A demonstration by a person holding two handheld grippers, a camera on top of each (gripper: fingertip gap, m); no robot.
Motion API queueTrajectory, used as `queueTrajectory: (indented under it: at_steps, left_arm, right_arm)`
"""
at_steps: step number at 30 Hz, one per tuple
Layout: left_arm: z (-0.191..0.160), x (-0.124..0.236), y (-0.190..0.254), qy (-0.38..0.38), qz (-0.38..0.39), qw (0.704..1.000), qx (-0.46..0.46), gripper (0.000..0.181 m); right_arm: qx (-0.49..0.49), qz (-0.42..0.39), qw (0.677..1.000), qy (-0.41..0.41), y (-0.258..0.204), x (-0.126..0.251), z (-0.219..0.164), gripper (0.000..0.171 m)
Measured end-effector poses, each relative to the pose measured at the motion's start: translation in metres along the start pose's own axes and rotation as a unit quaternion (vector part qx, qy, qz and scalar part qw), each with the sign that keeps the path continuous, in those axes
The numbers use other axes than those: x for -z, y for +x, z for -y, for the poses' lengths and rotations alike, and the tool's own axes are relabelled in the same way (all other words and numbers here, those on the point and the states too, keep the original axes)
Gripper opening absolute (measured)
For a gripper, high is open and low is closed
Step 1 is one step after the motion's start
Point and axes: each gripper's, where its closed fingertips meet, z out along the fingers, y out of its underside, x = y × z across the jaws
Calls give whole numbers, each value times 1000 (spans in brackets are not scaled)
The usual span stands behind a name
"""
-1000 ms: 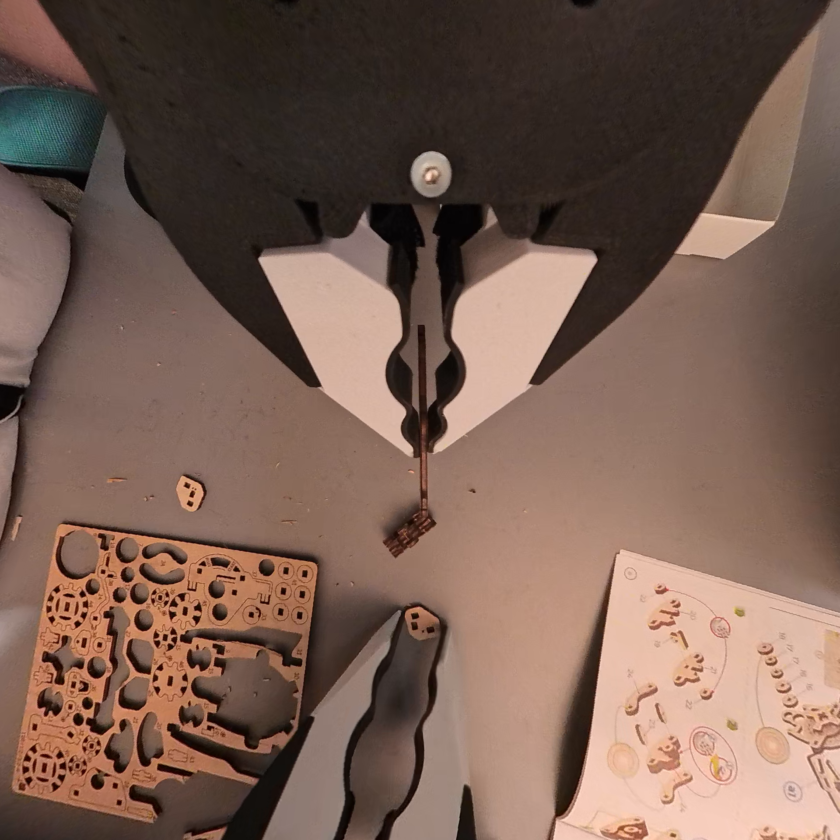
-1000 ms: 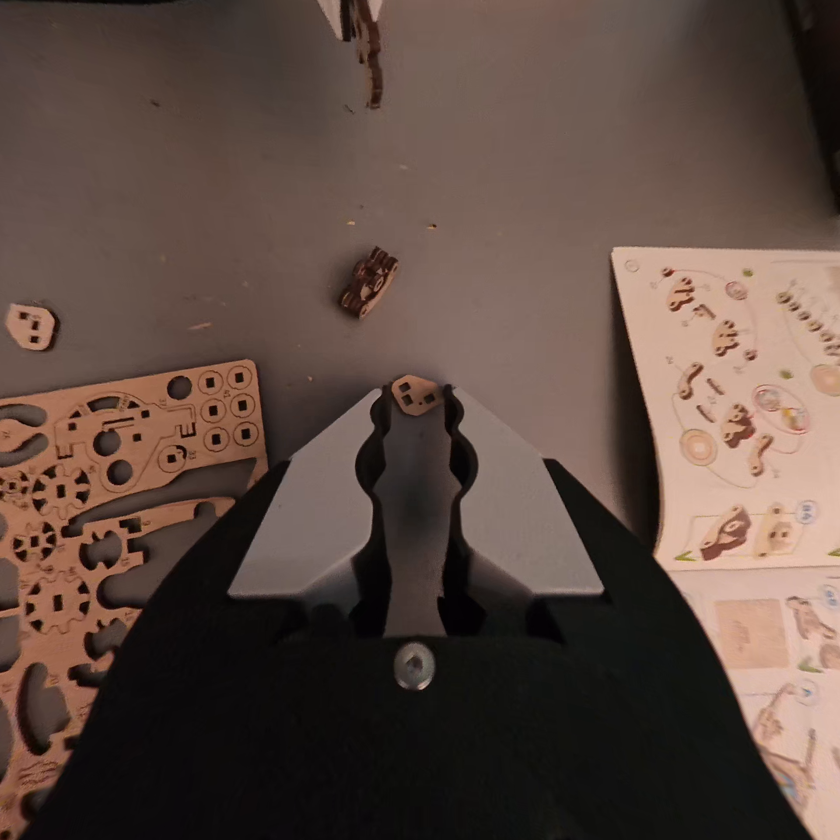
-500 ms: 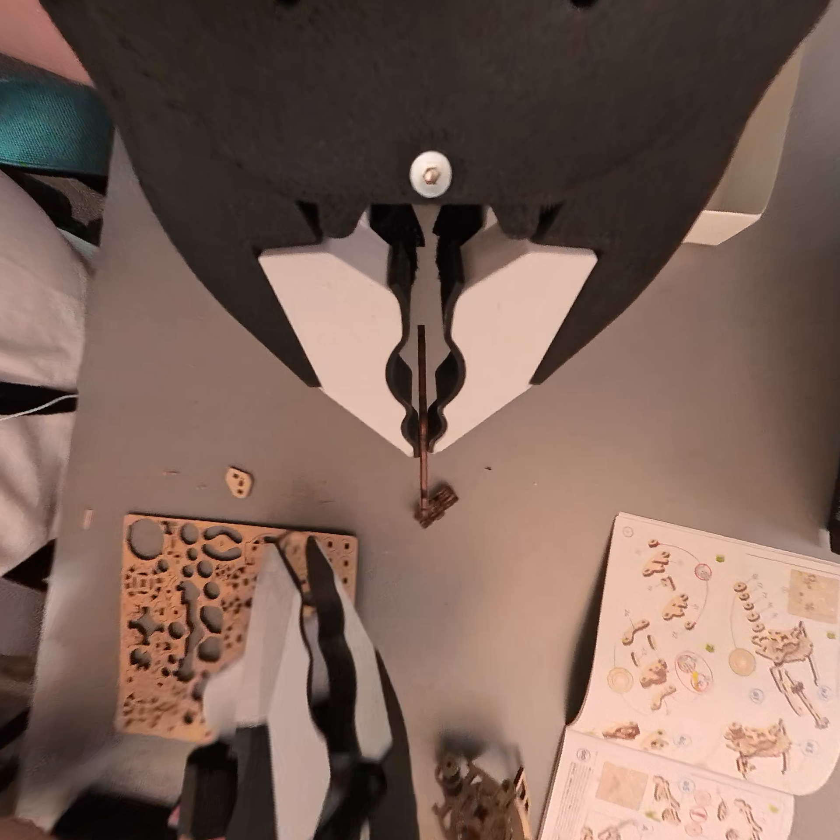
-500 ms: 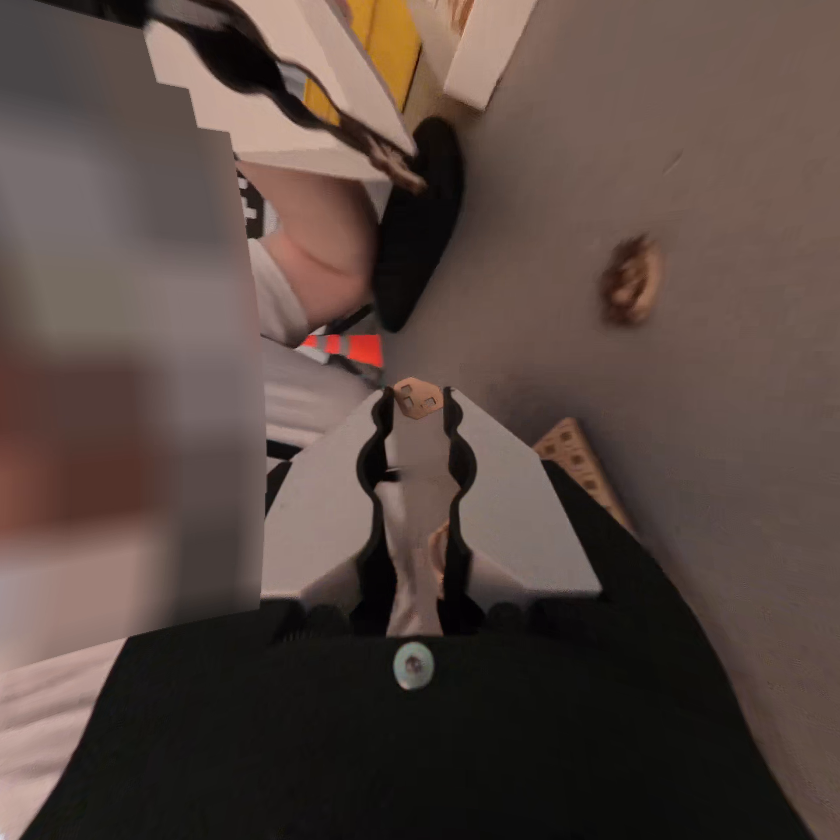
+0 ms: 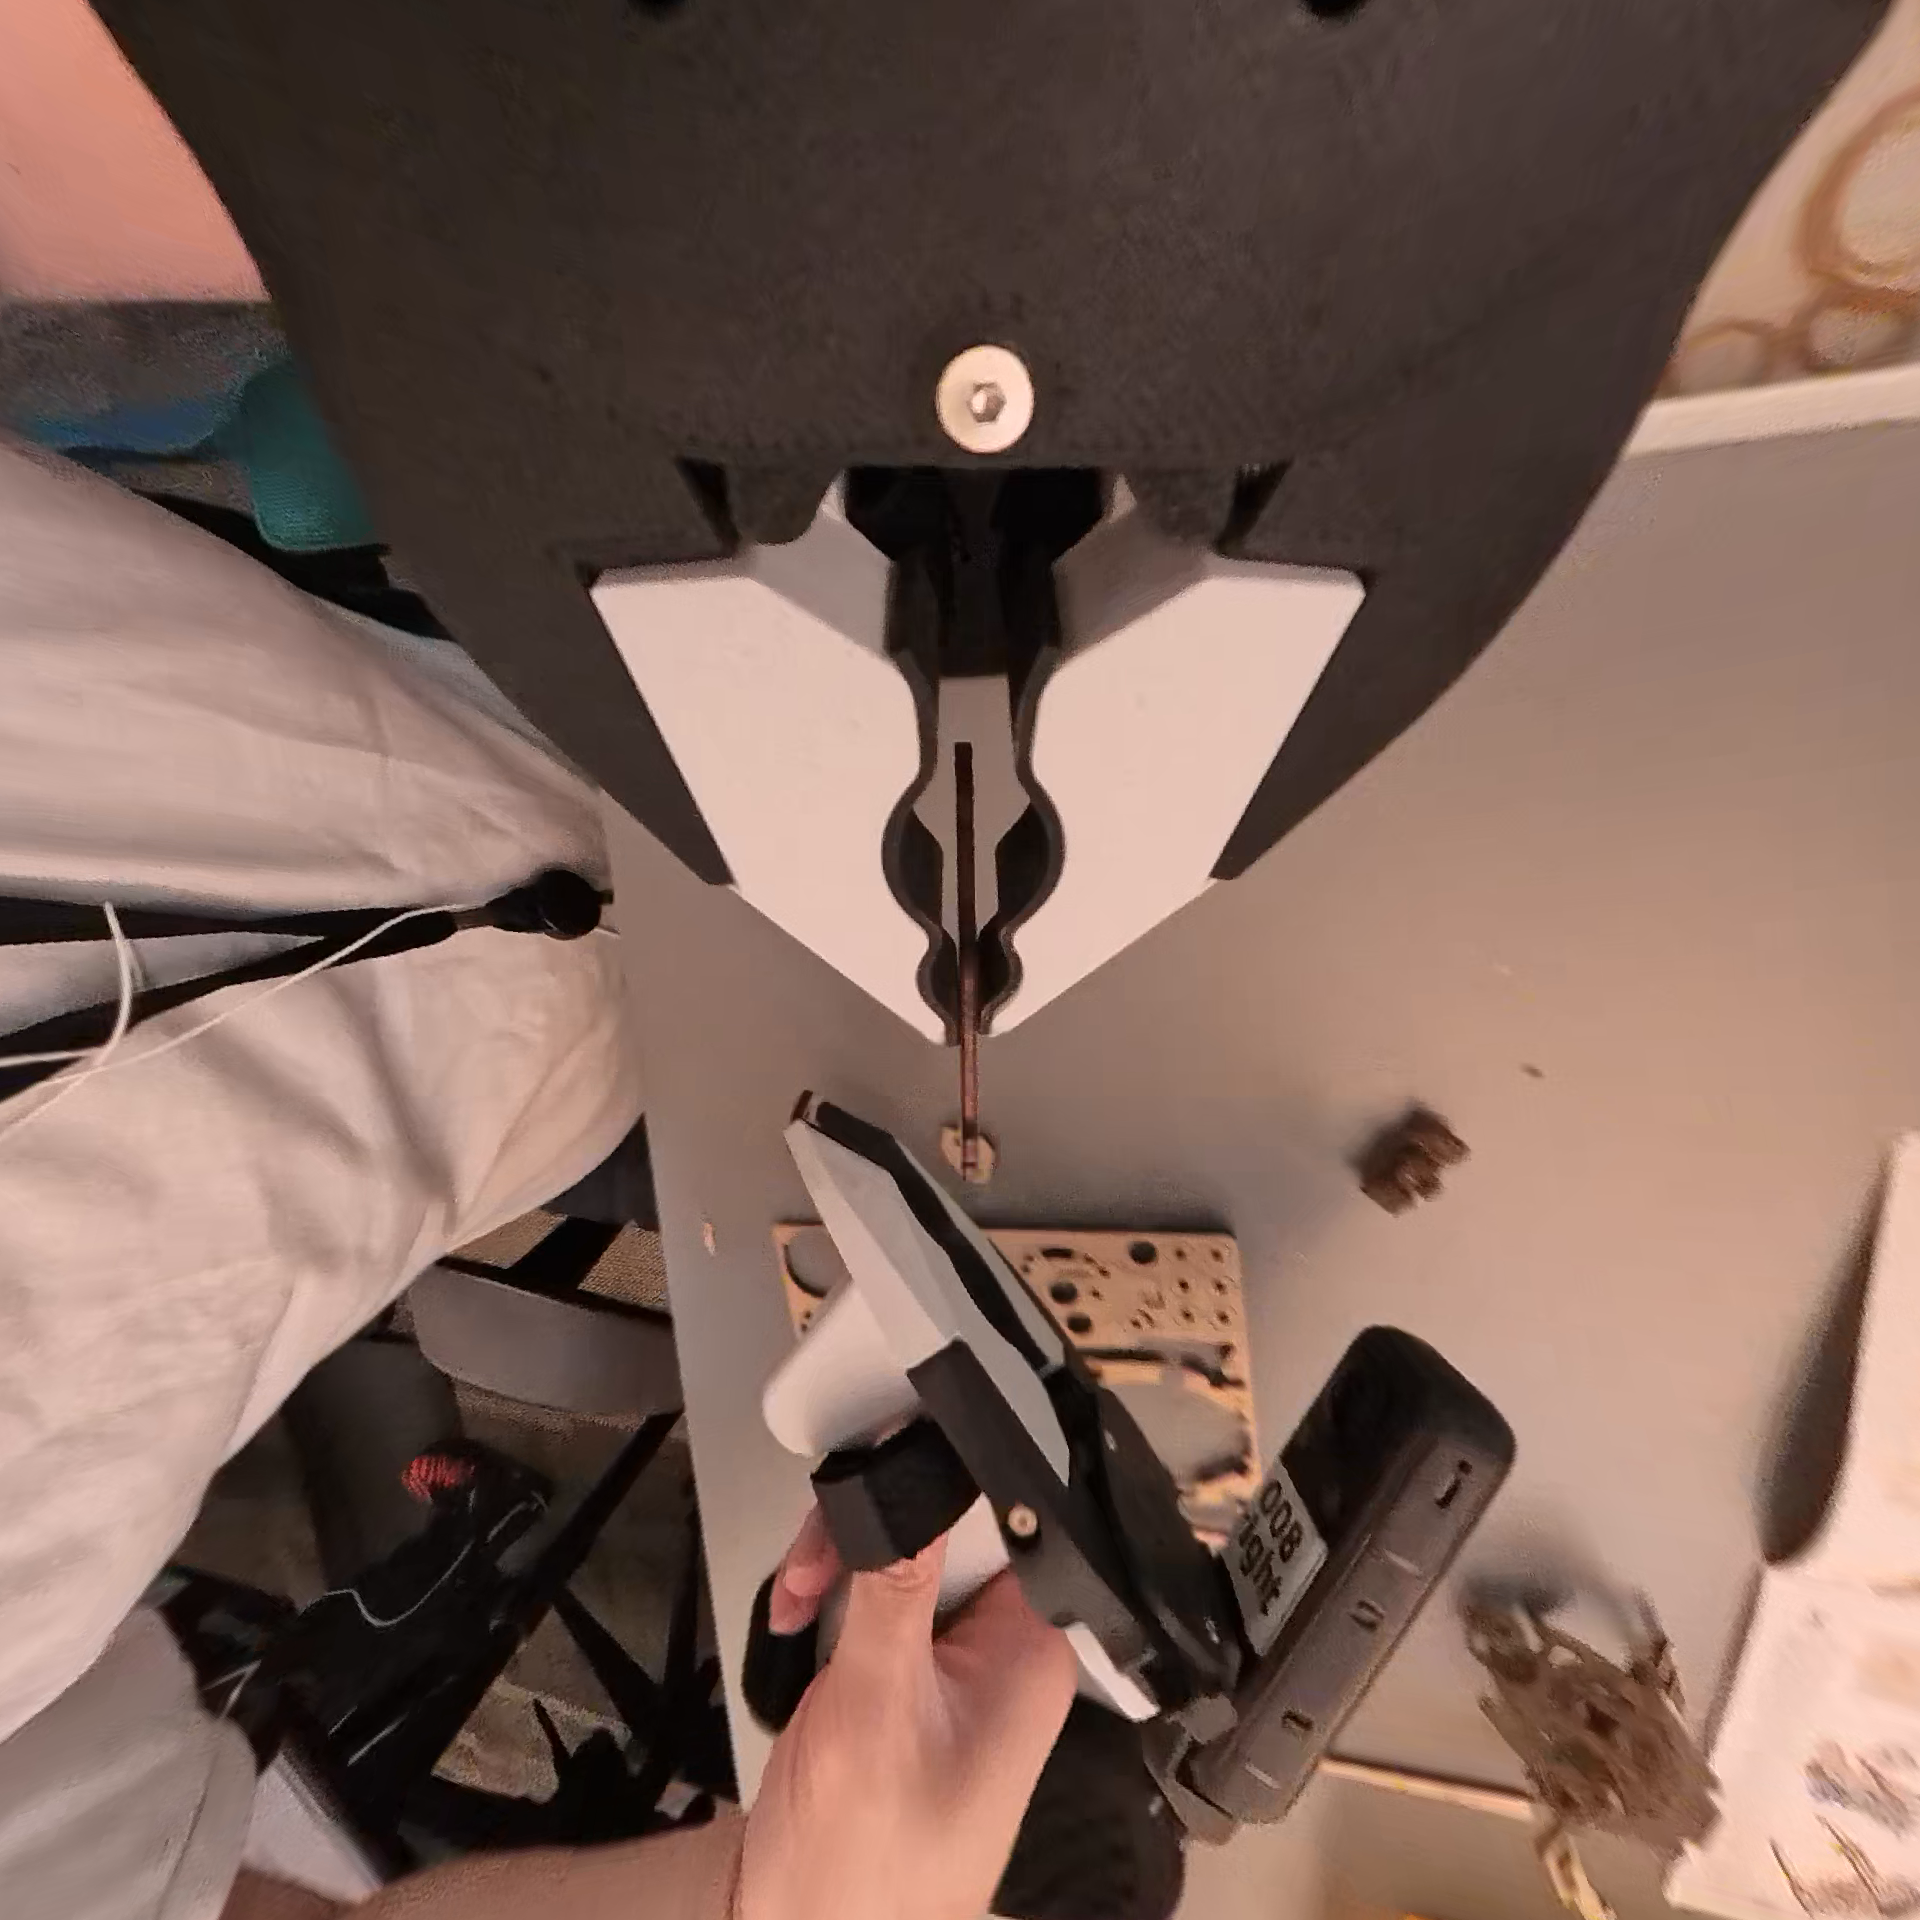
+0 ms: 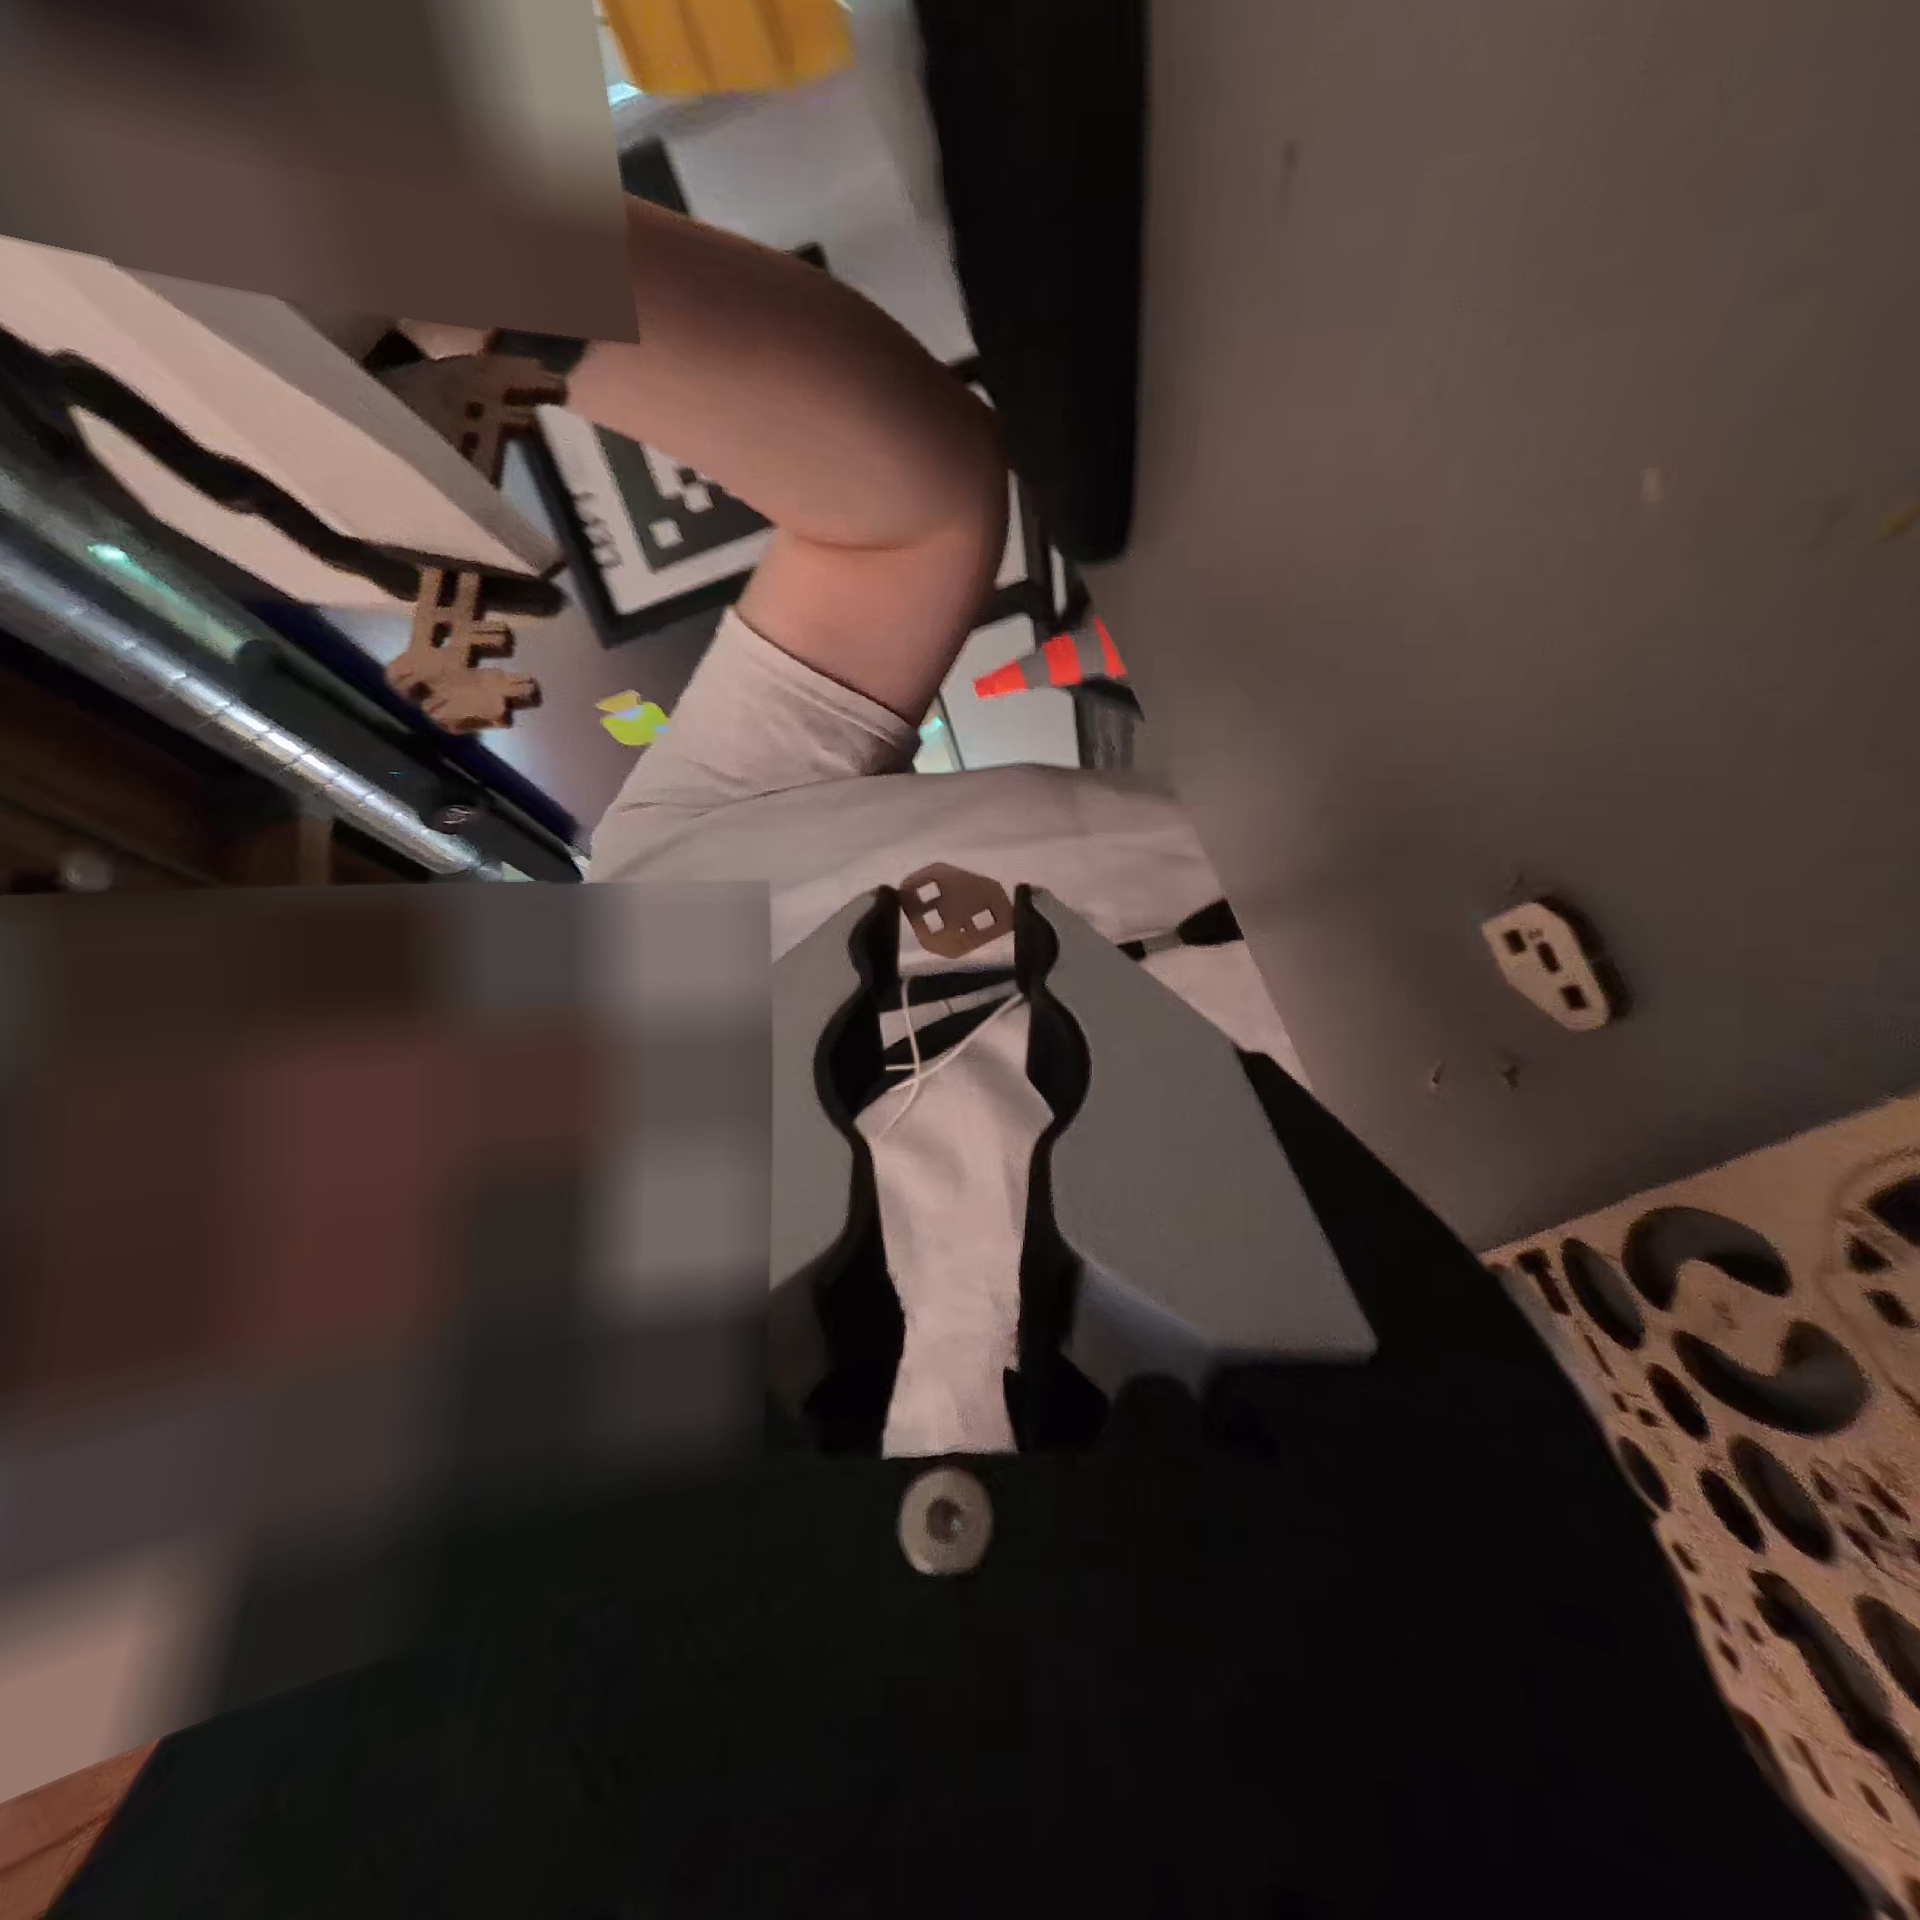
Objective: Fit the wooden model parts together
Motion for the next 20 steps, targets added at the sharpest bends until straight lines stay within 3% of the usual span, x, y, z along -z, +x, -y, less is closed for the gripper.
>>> queueTrajectory:
  at_steps: [1,10,20]
  left_arm:
    - [-10,0,9,3,3,1000,4,0]
    - [-63,-8,71,63,7,997,49,0]
    - [-114,-48,106,-50,58,997,8,0]
  right_arm:
    - [-12,-19,1000,-15,7,-10,-5,21]
    - [-75,-149,983,-74,50,-61,-16,21]
    - [-168,-231,957,-56,68,-65,-1,21]
